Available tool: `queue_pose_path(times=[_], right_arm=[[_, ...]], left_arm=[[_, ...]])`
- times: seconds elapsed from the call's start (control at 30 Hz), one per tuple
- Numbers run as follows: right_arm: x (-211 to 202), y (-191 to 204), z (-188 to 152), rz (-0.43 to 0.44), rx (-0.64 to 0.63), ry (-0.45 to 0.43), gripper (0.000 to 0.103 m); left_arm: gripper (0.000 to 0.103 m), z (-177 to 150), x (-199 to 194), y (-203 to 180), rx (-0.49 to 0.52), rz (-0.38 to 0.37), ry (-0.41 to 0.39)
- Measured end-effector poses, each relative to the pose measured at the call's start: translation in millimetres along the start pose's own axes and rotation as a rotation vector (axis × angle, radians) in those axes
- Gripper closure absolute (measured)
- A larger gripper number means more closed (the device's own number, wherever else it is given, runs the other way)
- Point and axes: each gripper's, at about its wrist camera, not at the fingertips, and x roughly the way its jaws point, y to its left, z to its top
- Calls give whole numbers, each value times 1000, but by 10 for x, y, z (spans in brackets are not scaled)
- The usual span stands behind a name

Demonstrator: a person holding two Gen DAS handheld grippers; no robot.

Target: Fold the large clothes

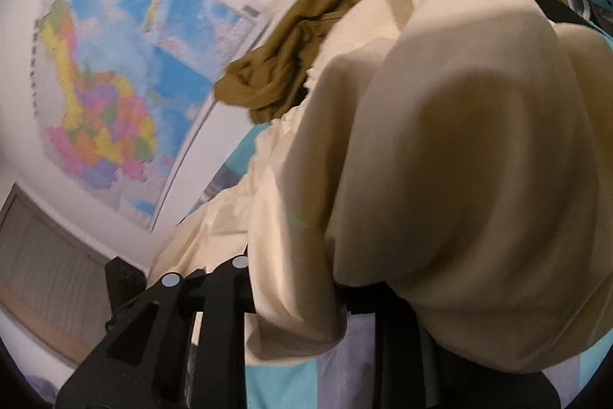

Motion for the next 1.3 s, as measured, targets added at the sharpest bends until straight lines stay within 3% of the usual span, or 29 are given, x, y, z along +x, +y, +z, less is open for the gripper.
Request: queue_pose_path(times=[0.07, 0.17, 0.2, 0.27, 0.3, 0.37, 0.4, 0.43, 0.47, 0.5, 0.57, 0.6, 0.67, 1.0, 1.3], right_arm=[[30, -56, -28, -36, -3, 41, 64], [117, -166, -18, -41, 51, 43, 44], [141, -174, -10, -39, 60, 35, 42], [194, -134, 10, -29, 41, 26, 32], [239, -83, 22, -33, 22, 25, 25], [310, -26, 33, -55, 3, 27, 24], [349, -25, 36, -70, -2, 22, 39], [360, -49, 43, -71, 1, 21, 50], [355, -79, 58, -38, 10, 17, 64], [333, -98, 66, -16, 18, 15, 72], [290, -16, 75, -6, -20, 12, 78], [270, 35, 79, -6, -39, 7, 80], [227, 165, 96, 1, -78, -2, 83], [45, 808, 258, 94, -207, -41, 86], [-8, 1466, 414, 186, -339, -94, 87]], left_arm=[[54, -73, 5, 83, 3, 15, 14], [42, -72, 71, 227, -36, 4, 19], [40, -56, 78, 219, -36, 1, 14], [19, -8, 119, 196, -34, -19, 4], [15, 15, 157, 167, -21, -34, 0], [13, 37, 213, 91, -1, -2, -6], [15, 43, 241, 47, 27, 26, -8], [37, 45, 254, 31, 40, 66, -12], [48, 58, 265, 36, 42, 72, -4], [51, 81, 259, 63, 27, 66, 3], [66, 113, 198, 80, 10, 53, -9], [67, 125, 164, 54, 23, 58, -13], [73, 153, 111, -1, 43, 68, -11], [80, 435, -329, -200, 130, 37, -32], [82, 682, -889, -402, 212, 27, -146]])
